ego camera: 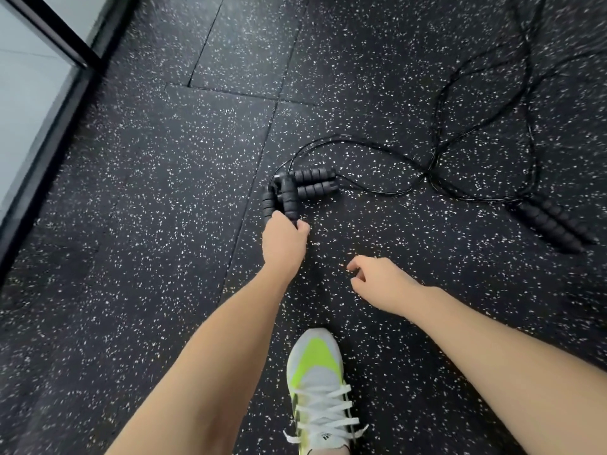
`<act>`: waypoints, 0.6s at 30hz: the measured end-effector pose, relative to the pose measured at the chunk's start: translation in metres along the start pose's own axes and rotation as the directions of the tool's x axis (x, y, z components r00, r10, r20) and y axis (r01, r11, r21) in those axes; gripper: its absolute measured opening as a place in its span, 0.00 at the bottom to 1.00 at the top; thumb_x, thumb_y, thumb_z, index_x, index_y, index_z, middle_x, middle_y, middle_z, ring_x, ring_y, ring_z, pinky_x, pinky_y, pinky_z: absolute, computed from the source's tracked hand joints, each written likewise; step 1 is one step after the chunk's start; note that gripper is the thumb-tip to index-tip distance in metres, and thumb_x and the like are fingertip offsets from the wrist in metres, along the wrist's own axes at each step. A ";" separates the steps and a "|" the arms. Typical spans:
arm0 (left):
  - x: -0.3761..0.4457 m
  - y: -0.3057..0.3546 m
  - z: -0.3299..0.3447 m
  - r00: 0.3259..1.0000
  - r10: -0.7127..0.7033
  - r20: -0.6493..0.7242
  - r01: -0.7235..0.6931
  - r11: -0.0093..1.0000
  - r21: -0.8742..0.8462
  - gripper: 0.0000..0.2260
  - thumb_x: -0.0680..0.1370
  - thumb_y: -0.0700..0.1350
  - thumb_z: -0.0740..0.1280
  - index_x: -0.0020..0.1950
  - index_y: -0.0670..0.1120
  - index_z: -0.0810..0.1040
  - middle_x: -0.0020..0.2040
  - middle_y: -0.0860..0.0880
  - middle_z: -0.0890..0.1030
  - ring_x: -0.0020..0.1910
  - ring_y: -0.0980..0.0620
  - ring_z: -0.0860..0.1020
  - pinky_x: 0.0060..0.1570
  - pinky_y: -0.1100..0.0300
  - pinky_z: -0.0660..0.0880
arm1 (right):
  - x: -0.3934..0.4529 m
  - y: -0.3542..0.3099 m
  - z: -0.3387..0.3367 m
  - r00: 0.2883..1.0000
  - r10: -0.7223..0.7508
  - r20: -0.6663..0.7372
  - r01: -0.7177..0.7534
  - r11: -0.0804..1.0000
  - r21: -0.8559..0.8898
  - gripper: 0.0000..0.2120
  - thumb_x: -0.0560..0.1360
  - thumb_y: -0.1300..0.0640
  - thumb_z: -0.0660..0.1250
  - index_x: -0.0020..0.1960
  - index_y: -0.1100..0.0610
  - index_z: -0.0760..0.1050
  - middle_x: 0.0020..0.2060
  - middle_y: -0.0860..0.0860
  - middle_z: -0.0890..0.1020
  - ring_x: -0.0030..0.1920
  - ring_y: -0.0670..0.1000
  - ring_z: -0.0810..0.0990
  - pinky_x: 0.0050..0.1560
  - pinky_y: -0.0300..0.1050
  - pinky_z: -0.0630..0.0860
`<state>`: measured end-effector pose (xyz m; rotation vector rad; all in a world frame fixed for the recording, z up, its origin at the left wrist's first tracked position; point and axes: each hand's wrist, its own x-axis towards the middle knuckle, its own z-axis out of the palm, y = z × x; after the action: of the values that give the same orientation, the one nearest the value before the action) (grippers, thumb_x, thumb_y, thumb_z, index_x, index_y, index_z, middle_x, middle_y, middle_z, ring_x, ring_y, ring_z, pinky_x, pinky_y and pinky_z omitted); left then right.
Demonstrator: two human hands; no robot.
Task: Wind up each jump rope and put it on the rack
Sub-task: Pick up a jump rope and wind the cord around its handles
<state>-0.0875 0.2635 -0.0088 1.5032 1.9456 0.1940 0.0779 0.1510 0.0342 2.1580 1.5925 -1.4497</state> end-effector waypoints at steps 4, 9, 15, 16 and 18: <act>-0.016 -0.020 0.002 1.000 -0.010 0.011 0.010 1.000 0.015 0.12 0.78 0.51 0.67 0.46 0.45 0.69 0.41 0.48 0.76 0.38 0.51 0.74 0.34 0.54 0.71 | -0.004 0.000 0.002 1.000 -0.006 0.007 0.007 1.000 -0.011 0.17 0.83 0.53 0.58 0.71 0.50 0.71 0.53 0.46 0.81 0.47 0.47 0.79 0.50 0.48 0.79; -0.004 -0.023 0.004 0.999 -0.026 -0.020 0.028 0.995 0.095 0.16 0.80 0.54 0.65 0.57 0.42 0.69 0.55 0.44 0.75 0.48 0.44 0.77 0.45 0.49 0.76 | -0.002 -0.002 0.009 0.999 -0.014 0.029 0.014 0.999 -0.028 0.17 0.83 0.52 0.59 0.71 0.49 0.70 0.55 0.46 0.80 0.48 0.48 0.80 0.52 0.49 0.79; 0.025 -0.020 0.012 0.999 0.008 -0.048 0.006 0.959 0.284 0.35 0.76 0.58 0.72 0.74 0.41 0.61 0.69 0.40 0.69 0.68 0.39 0.68 0.65 0.45 0.69 | 0.000 0.003 0.016 0.998 0.013 0.054 -0.010 0.999 -0.050 0.17 0.83 0.51 0.58 0.70 0.48 0.70 0.55 0.46 0.80 0.49 0.49 0.80 0.49 0.48 0.78; 0.029 -0.019 0.013 1.000 -0.019 -0.017 0.023 0.965 0.262 0.39 0.77 0.57 0.72 0.77 0.40 0.57 0.71 0.39 0.67 0.70 0.38 0.67 0.68 0.44 0.67 | 0.001 0.005 0.017 0.998 0.017 0.057 -0.015 0.999 -0.042 0.17 0.83 0.51 0.58 0.70 0.48 0.71 0.54 0.46 0.81 0.48 0.49 0.80 0.51 0.49 0.79; 0.035 -0.016 0.016 0.997 -0.074 0.028 0.067 0.977 0.204 0.43 0.78 0.55 0.72 0.81 0.40 0.49 0.74 0.38 0.64 0.73 0.38 0.64 0.70 0.42 0.64 | 0.000 0.009 0.016 0.998 0.028 0.064 -0.026 0.999 -0.033 0.16 0.83 0.51 0.58 0.70 0.48 0.71 0.51 0.46 0.81 0.47 0.47 0.80 0.51 0.49 0.79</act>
<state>-0.0955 0.2858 -0.0436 1.5514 2.0367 -0.0641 0.0752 0.1381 0.0212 2.0852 1.5475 -1.4607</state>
